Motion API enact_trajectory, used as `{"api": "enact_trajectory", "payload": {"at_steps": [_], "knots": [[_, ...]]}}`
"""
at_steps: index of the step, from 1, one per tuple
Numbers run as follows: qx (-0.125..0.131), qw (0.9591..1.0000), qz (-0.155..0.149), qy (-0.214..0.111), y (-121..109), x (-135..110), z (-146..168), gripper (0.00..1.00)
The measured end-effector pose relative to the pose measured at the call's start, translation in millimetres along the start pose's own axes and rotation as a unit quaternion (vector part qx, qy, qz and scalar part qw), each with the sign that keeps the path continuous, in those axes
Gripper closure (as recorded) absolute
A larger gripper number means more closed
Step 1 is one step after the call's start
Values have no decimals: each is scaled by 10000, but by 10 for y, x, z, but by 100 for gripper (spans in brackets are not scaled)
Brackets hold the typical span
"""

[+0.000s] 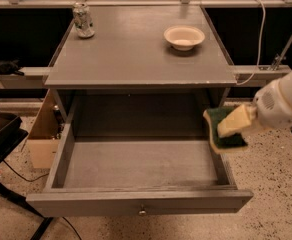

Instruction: Place sponge into top drawer

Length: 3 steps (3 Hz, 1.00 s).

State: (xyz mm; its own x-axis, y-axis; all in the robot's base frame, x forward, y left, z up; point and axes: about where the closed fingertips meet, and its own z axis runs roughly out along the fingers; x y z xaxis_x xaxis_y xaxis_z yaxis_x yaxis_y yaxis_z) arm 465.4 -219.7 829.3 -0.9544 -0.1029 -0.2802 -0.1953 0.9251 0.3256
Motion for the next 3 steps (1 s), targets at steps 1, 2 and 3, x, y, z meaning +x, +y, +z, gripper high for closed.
{"api": "enact_trajectory", "payload": {"at_steps": [1, 2, 3], "knots": [[-334, 9934, 333, 1048, -258, 693, 1012, 100], [-336, 9935, 330, 1035, -253, 689, 1004, 100], [-541, 9935, 51, 996, 67, 445, 1110, 100]]}}
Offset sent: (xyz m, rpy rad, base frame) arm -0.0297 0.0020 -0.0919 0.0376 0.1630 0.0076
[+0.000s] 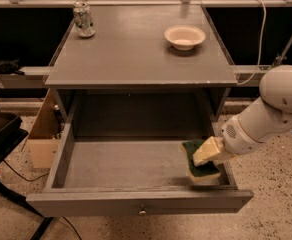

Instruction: Place sponge into top drawer

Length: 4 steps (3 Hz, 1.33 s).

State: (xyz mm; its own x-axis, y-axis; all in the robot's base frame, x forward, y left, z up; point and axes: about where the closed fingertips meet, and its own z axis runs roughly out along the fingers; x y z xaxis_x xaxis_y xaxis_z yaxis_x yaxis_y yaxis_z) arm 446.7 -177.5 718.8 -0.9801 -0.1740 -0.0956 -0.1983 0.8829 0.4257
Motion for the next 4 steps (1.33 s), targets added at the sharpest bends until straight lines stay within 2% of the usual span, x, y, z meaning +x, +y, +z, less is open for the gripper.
{"api": "enact_trajectory", "payload": {"at_steps": [1, 2, 3, 4], "knots": [[-277, 9990, -325, -147, 278, -450, 177, 100], [-506, 9978, -410, -153, 359, -839, 704, 100], [-355, 9987, -309, -196, 21, -991, 1151, 100], [-320, 9990, -284, -130, -20, -977, 1240, 74]]}}
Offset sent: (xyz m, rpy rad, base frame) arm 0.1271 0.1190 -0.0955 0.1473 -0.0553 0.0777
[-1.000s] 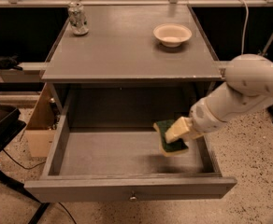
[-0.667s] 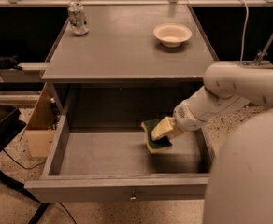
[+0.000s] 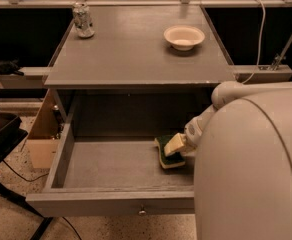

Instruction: Place sponge into top drawer

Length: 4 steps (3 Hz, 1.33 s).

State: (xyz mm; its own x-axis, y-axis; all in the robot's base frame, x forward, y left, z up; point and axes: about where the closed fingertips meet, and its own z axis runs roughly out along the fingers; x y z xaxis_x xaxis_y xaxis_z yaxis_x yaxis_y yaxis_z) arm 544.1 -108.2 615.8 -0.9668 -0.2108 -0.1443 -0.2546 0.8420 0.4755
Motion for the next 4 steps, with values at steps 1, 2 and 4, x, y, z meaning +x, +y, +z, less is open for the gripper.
{"api": "enact_trajectory", "payload": {"at_steps": [1, 2, 4], "knots": [[0, 10000, 0, 0, 0, 0, 0, 50], [0, 10000, 0, 0, 0, 0, 0, 19], [0, 10000, 0, 1, 1, 0, 1, 0]]}}
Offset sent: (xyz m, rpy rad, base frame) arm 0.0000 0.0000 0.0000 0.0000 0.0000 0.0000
